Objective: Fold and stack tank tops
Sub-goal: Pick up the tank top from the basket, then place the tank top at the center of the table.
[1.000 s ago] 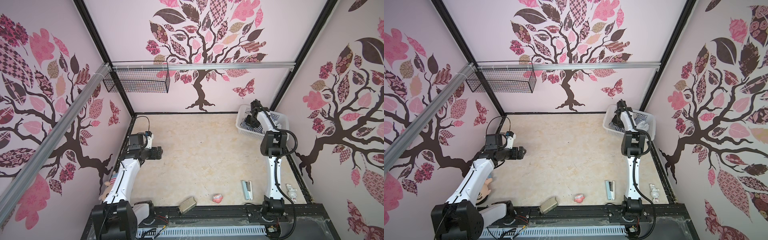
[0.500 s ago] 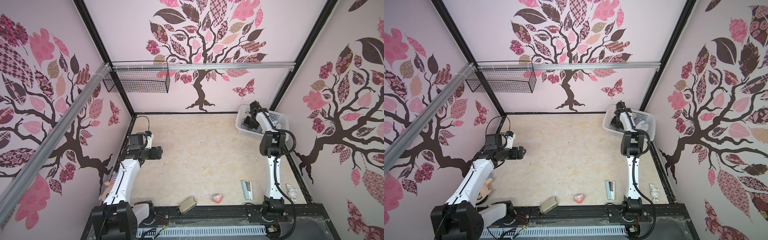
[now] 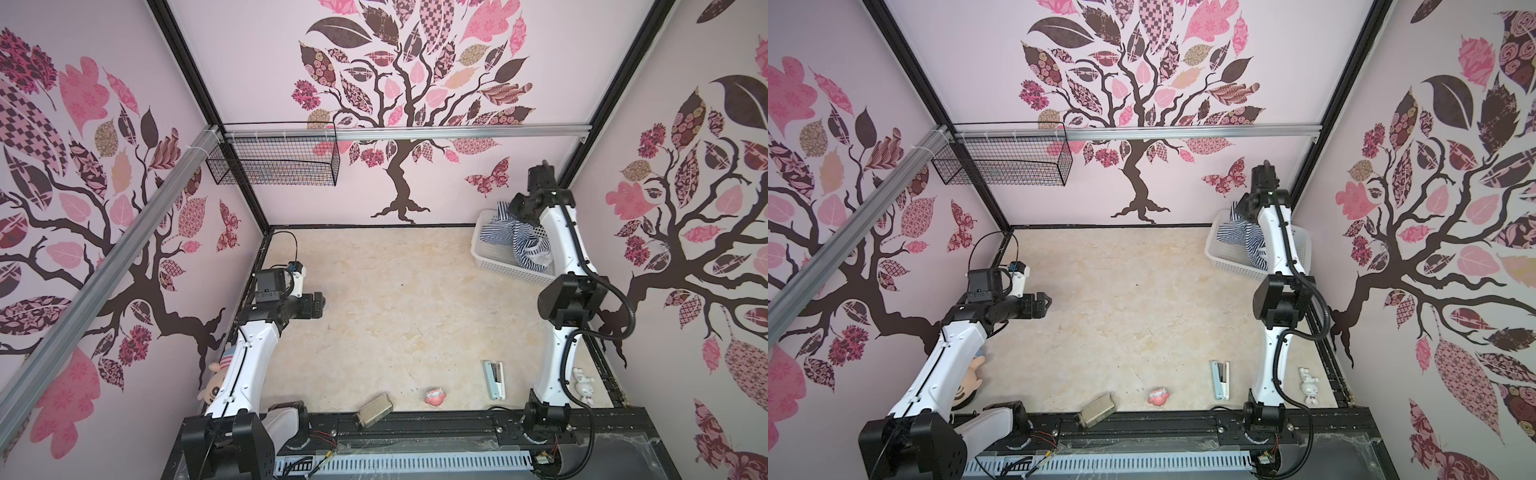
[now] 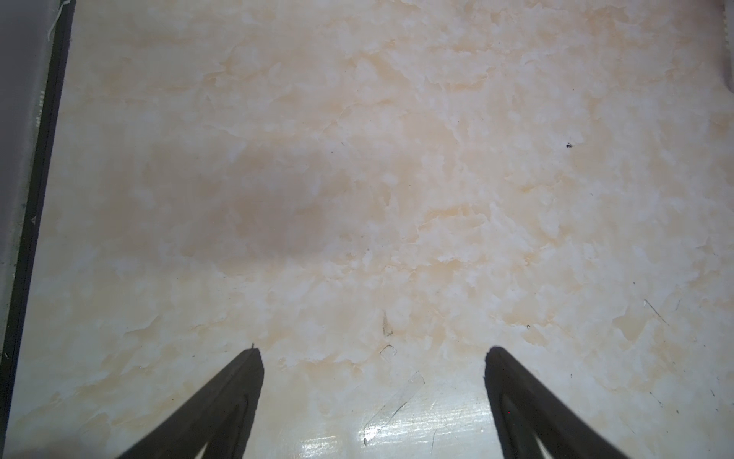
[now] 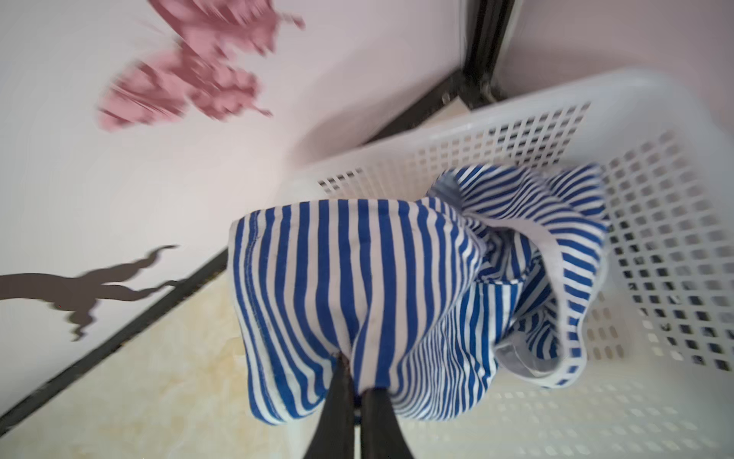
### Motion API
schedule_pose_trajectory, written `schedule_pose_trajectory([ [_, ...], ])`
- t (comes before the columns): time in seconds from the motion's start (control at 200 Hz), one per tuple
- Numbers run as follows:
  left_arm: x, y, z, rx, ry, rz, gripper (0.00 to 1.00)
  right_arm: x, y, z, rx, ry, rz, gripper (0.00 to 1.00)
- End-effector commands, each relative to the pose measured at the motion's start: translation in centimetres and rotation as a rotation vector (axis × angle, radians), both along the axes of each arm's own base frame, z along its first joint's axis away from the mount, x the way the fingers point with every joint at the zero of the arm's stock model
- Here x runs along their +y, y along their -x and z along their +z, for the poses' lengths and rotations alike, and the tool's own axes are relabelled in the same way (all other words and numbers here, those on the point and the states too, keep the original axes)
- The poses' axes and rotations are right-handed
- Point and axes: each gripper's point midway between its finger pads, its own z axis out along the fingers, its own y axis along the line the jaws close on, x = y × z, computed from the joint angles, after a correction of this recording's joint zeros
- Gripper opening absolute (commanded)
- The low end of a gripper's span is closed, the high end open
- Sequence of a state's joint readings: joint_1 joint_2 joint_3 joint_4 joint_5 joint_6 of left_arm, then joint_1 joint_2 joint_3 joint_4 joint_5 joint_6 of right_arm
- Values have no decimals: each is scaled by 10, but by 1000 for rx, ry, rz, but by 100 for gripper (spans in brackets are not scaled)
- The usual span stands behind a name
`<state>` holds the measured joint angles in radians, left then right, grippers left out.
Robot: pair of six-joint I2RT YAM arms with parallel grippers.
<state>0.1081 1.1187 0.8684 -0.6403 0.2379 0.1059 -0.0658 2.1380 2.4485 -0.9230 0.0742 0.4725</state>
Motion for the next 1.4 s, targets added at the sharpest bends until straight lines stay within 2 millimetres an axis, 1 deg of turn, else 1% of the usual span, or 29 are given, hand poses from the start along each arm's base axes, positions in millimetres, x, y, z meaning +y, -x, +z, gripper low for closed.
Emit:
schedule_pose_trajectory([
  [0.0,-1,0,3,-19,4,-12,92,30,38,101,-205,-70,129,0],
  [0.045,-1,0,4,-23,1,-11,92,50,52,132,-275,-122,218,0],
  [0.07,-1,-1,4,-25,-1,-12,92,60,63,153,-323,-137,259,0],
  [0.075,-1,-1,5,-28,-2,-12,92,60,63,153,-323,-137,259,0],
  [0.09,0,-1,4,-27,-3,-12,92,69,72,170,-363,-144,290,0],
  [0.12,0,-1,4,-30,-6,-10,93,82,86,194,-420,-156,341,0],
  [0.13,0,-1,5,-33,-7,-10,93,84,88,197,-428,-157,346,0],
  [0.14,0,-1,5,-35,-8,-10,93,90,96,209,-458,-166,371,0],
  [0.195,2,-2,5,-44,-15,-3,93,111,127,248,-560,-197,459,0],
  [0.205,2,-3,6,-46,-15,-2,93,112,129,251,-568,-200,467,0],
  [0.225,3,-3,6,-47,-18,1,93,119,143,266,-609,-218,505,0],
  [0.305,5,-4,8,-52,-25,7,93,140,184,303,-709,-296,631,0],
  [0.37,6,-5,9,-58,-25,15,93,159,204,313,-732,-378,728,0],
  [0.445,6,-7,10,-63,-27,18,93,185,218,313,-718,-419,815,0],
  [0.535,8,-8,10,-64,-32,24,93,221,233,302,-673,-399,889,0],
  [0.56,8,-8,10,-63,-33,24,93,233,237,295,-649,-399,914,0],
  [0.6,8,-8,10,-64,-34,25,93,244,238,287,-623,-395,924,0],
  [0.66,8,-7,10,-64,-34,23,93,264,238,269,-569,-398,960,0],
  [0.751,8,-5,11,-68,-39,19,93,286,230,232,-471,-381,963,0],
  [0.896,8,-2,9,-69,-48,18,94,300,218,192,-390,-389,958,0],
  [1.006,8,-2,11,-72,-48,18,94,303,207,177,-361,-378,942,0],
  [1.101,8,-2,10,-67,-44,18,94,307,199,169,-338,-364,940,0],
  [1.151,8,-3,10,-67,-42,17,94,314,197,165,-325,-372,948,0],
  [1.226,8,-3,9,-65,-42,15,94,331,196,157,-302,-358,978,0],
  [1.246,7,-3,8,-62,-41,15,94,336,196,153,-290,-346,982,0],
  [1.256,7,-3,8,-61,-41,15,94,340,195,146,-272,-330,984,0],
  [1.271,8,-3,8,-61,-42,16,94,342,194,151,-284,-316,986,0],
  [1.346,8,-3,8,-60,-42,16,94,353,192,150,-268,-265,995,0],
  [1.396,8,-3,8,-60,-42,18,94,352,190,156,-273,-245,987,0],
])
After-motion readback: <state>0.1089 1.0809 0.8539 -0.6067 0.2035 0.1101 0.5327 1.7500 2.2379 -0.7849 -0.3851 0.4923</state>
